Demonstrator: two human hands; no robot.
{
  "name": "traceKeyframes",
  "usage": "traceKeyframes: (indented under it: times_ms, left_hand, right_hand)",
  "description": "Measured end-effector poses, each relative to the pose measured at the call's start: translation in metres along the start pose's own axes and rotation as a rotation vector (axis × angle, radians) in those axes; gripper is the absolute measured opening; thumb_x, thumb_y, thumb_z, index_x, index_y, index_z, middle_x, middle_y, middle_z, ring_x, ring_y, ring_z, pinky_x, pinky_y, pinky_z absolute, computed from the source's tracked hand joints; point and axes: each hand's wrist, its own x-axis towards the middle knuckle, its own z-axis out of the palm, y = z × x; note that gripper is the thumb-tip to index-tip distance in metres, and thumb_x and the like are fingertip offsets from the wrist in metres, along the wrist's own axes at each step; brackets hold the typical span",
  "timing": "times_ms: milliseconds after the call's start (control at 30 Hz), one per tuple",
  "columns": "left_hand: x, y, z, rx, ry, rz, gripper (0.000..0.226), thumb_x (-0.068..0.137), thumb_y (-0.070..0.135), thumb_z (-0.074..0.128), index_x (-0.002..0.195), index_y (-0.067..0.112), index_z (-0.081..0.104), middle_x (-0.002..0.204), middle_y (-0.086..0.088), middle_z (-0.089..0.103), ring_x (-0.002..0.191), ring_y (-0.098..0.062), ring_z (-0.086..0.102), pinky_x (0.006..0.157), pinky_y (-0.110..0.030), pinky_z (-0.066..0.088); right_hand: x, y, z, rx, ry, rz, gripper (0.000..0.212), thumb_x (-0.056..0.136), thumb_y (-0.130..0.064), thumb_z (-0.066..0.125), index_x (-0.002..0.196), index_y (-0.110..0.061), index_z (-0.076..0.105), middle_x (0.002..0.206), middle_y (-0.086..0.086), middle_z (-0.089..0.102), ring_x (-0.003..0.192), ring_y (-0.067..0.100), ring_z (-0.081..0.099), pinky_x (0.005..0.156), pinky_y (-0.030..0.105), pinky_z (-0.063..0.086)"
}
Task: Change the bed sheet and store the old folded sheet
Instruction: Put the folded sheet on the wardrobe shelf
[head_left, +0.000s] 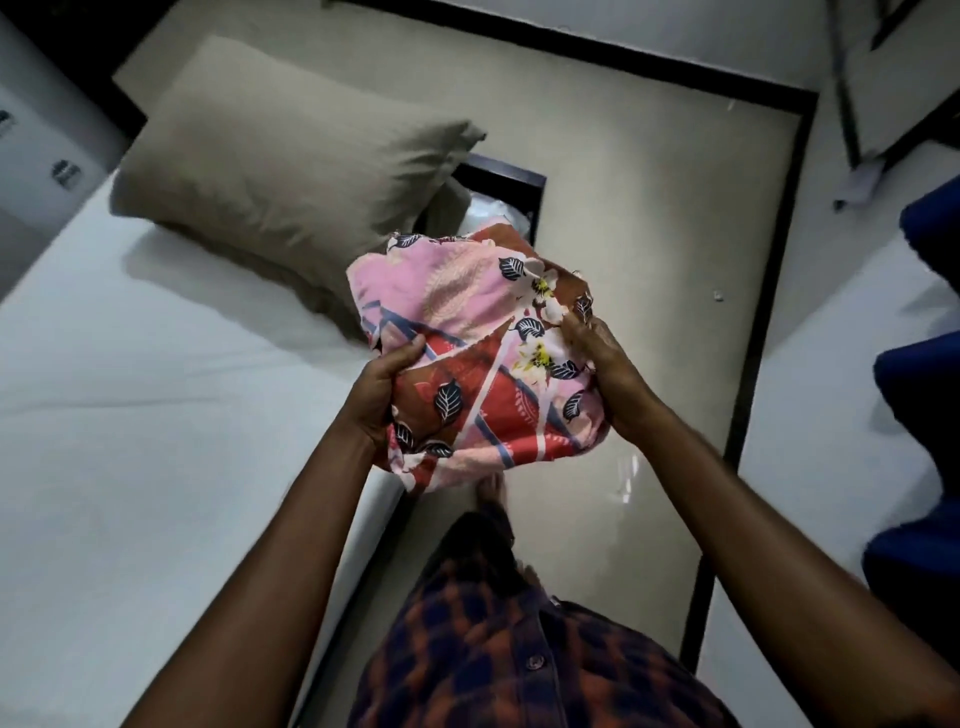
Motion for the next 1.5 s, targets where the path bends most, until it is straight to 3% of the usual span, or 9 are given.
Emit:
traceKeyframes:
  times_ms: [133, 300, 500, 600, 767, 867, 1000, 1267, 1500]
  left_hand:
    - [0.088, 0.037, 0.057, 0.02, -0.064, -0.016, 0.025, 0.09, 0.02, 0.065, 0.114, 0.01, 0.068, 0.103, -0.015, 0.072, 0.085, -0.031, 0.072, 0.085, -0.047, 0.059]
    - [0.202, 0.093, 0.13, 0.028, -0.129, -0.085, 0.018, 0.094, 0.015, 0.058, 0.096, 0.013, 0.076, 0.09, -0.011, 0.076, 0.074, -0.026, 0.074, 0.076, -0.041, 0.062]
    - [0.319, 0.18, 0.21, 0.002, -0.144, -0.122, 0.04, 0.085, 0.017, 0.068, 0.124, 0.005, 0.066, 0.116, -0.022, 0.068, 0.095, -0.037, 0.067, 0.104, -0.059, 0.046]
    - [0.374, 0.232, 0.245, -0.021, -0.144, -0.086, 0.041, 0.083, 0.015, 0.068, 0.122, 0.004, 0.066, 0.117, -0.024, 0.067, 0.098, -0.039, 0.064, 0.108, -0.063, 0.04]
    - [0.458, 0.312, 0.288, -0.062, -0.116, 0.029, 0.023, 0.09, 0.012, 0.058, 0.108, 0.004, 0.068, 0.093, -0.016, 0.075, 0.074, -0.031, 0.072, 0.081, -0.044, 0.061]
    - [0.511, 0.354, 0.3, -0.11, -0.039, 0.081, 0.028, 0.082, 0.015, 0.065, 0.109, 0.005, 0.068, 0.094, -0.015, 0.074, 0.075, -0.031, 0.072, 0.085, -0.046, 0.057]
    - [0.568, 0.405, 0.306, -0.199, 0.087, 0.126, 0.033, 0.082, 0.017, 0.065, 0.113, 0.006, 0.07, 0.101, -0.016, 0.074, 0.083, -0.034, 0.071, 0.095, -0.052, 0.052]
    - [0.623, 0.51, 0.261, -0.398, 0.34, 0.264, 0.018, 0.09, 0.015, 0.055, 0.096, 0.01, 0.072, 0.083, -0.011, 0.076, 0.066, -0.028, 0.073, 0.068, -0.038, 0.062]
    - [0.678, 0.606, 0.172, -0.515, 0.512, 0.34, 0.024, 0.094, 0.016, 0.054, 0.092, 0.011, 0.077, 0.086, -0.011, 0.076, 0.069, -0.028, 0.073, 0.072, -0.039, 0.061]
  right_hand:
    - [0.059, -0.041, -0.049, 0.026, -0.032, -0.029, 0.059, 0.092, -0.035, 0.069, 0.141, -0.014, 0.043, 0.13, 0.014, 0.065, 0.114, 0.039, 0.066, 0.096, 0.053, 0.054]
    - [0.156, -0.11, -0.092, 0.134, 0.094, 0.055, 0.045, 0.094, -0.027, 0.065, 0.134, -0.007, 0.056, 0.123, 0.019, 0.069, 0.111, 0.039, 0.066, 0.095, 0.047, 0.055]
    - [0.264, -0.208, -0.132, 0.136, 0.202, 0.101, 0.05, 0.091, -0.032, 0.069, 0.129, -0.001, 0.059, 0.119, 0.021, 0.07, 0.11, 0.042, 0.066, 0.095, 0.049, 0.055]
    - [0.321, -0.267, -0.147, 0.134, 0.202, 0.093, 0.048, 0.092, -0.032, 0.068, 0.128, -0.001, 0.06, 0.117, 0.021, 0.071, 0.105, 0.04, 0.068, 0.092, 0.048, 0.057]
    - [0.441, -0.347, -0.163, 0.092, 0.116, 0.076, 0.05, 0.092, -0.034, 0.069, 0.13, -0.003, 0.059, 0.118, 0.021, 0.07, 0.107, 0.042, 0.067, 0.096, 0.053, 0.054]
    - [0.528, -0.388, -0.169, 0.061, 0.037, 0.091, 0.05, 0.091, -0.033, 0.069, 0.131, -0.003, 0.058, 0.118, 0.022, 0.07, 0.107, 0.043, 0.067, 0.096, 0.054, 0.054]
    - [0.636, -0.443, -0.151, 0.016, -0.092, 0.167, 0.05, 0.092, -0.03, 0.068, 0.132, -0.002, 0.058, 0.12, 0.021, 0.069, 0.109, 0.041, 0.067, 0.097, 0.051, 0.054]
    - [0.793, -0.522, -0.042, -0.133, -0.36, 0.295, 0.05, 0.09, -0.03, 0.07, 0.131, -0.002, 0.058, 0.118, 0.021, 0.07, 0.102, 0.039, 0.069, 0.09, 0.048, 0.057]
    - [0.92, -0.558, 0.096, -0.281, -0.539, 0.339, 0.049, 0.091, -0.032, 0.069, 0.13, -0.003, 0.059, 0.117, 0.02, 0.071, 0.1, 0.039, 0.07, 0.092, 0.051, 0.056]
